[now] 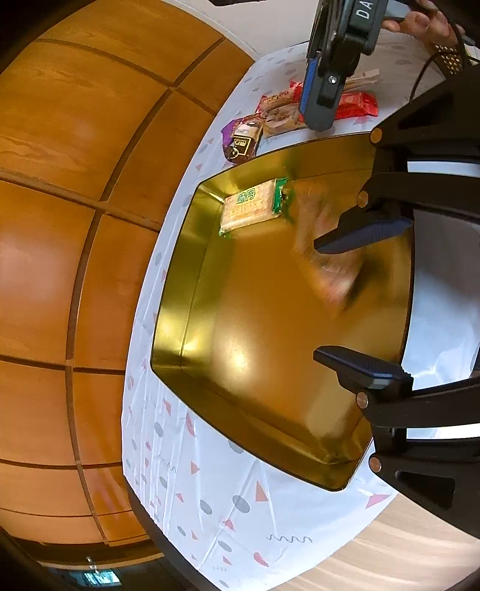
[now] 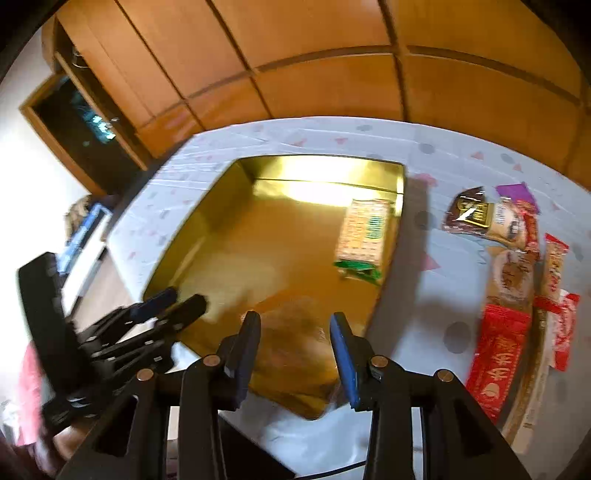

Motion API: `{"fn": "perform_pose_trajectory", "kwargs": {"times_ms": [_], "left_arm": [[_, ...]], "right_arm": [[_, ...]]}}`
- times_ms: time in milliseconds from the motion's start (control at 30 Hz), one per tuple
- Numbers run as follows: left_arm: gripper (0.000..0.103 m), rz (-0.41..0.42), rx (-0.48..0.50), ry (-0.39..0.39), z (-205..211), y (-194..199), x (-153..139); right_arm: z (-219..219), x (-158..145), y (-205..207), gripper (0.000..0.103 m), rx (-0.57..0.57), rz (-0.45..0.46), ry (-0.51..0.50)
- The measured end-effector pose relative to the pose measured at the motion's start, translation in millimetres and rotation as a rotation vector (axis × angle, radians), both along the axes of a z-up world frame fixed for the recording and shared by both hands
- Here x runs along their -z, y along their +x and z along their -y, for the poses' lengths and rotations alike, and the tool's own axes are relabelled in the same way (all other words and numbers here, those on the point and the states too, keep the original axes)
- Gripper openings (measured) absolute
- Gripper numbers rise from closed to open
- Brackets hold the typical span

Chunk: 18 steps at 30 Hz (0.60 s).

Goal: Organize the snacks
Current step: 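Drop the cracker pack into the tin with the left gripper while the right drops the nut bag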

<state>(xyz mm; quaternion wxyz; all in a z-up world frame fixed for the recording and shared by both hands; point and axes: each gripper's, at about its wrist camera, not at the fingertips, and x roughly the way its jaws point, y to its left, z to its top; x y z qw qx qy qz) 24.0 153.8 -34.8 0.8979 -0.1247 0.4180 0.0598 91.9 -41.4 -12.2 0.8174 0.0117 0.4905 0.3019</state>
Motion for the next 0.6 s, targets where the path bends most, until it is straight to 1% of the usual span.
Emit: {"fn": "perform_pose_trajectory", "kwargs": {"times_ms": [100,167,233,267,333,533,600], "left_arm": [[0.053,-0.003,0.005,-0.003,3,1,2],[0.053,0.001,0.015,0.002,7,1,1],[0.053,0.004,0.023,0.004,10,1,0],[0.053,0.006,0.029,0.005,11,1,-1],[0.053,0.007,0.038,0.017,16,1,-3],[0.053,0.009,0.066,0.051,29,-1,-6],[0.053,0.011,0.08,0.064,34,-1,-7]], "right_arm": [[9,0,-6,0.04,0.011,0.014,-0.022],[15,-3,-11,0.04,0.026,0.052,-0.044],[23,-5,-15,0.044,0.045,0.086,-0.069],[27,-5,-17,0.047,0.057,0.102,-0.084],[36,-8,-20,0.049,0.075,0.124,-0.102],[61,-9,-24,0.057,0.137,0.16,-0.139],[68,-9,-25,0.061,0.154,0.17,-0.148]]}}
